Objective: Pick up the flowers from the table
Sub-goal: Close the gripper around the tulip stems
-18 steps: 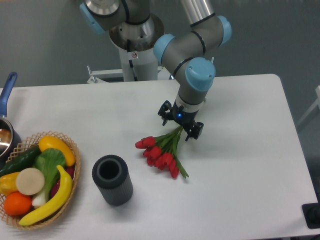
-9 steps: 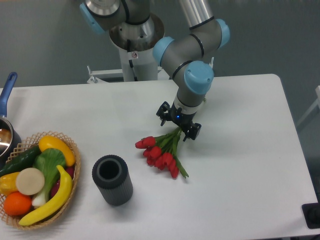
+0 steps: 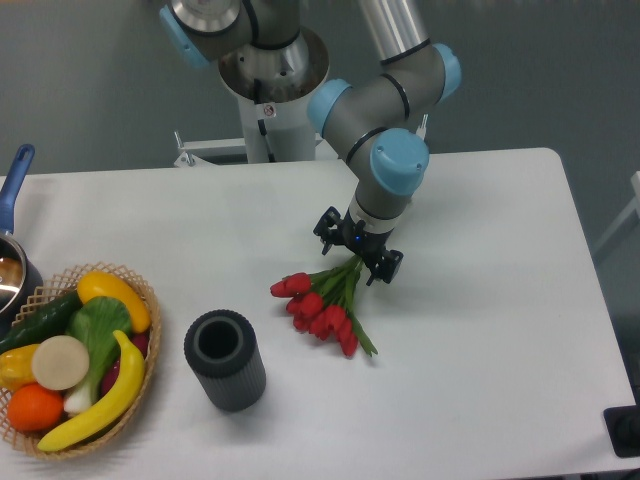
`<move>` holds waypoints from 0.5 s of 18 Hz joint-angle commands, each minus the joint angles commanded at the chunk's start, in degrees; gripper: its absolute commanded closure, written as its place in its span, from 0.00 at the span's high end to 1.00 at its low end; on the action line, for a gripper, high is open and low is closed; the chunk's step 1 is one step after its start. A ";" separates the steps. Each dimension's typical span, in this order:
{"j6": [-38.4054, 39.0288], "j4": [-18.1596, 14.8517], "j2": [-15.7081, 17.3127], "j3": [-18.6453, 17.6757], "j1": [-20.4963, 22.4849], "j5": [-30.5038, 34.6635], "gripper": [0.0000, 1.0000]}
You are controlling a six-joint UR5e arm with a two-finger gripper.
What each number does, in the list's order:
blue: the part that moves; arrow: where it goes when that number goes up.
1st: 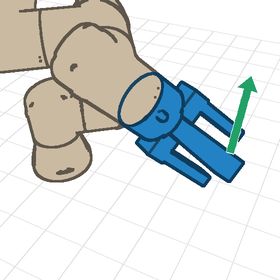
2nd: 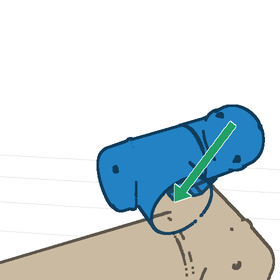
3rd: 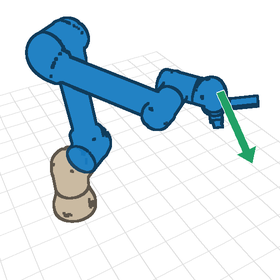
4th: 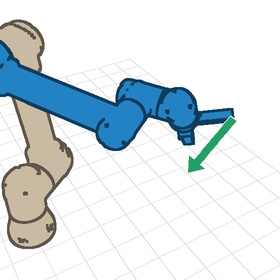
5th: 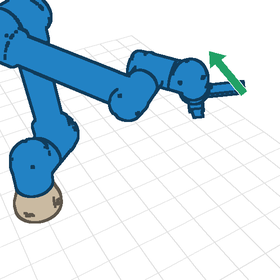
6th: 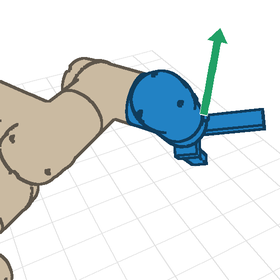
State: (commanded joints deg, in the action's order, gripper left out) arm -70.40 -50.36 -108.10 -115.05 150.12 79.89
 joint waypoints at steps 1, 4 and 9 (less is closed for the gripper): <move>0.00 0.00 0.00 0.00 0.00 0.00 1.00; 0.26 0.00 -0.09 0.09 0.00 0.09 0.92; 0.26 0.00 -0.09 0.09 -0.09 0.18 0.76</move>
State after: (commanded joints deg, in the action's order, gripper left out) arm -70.14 -50.36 -108.19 -114.96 150.03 80.07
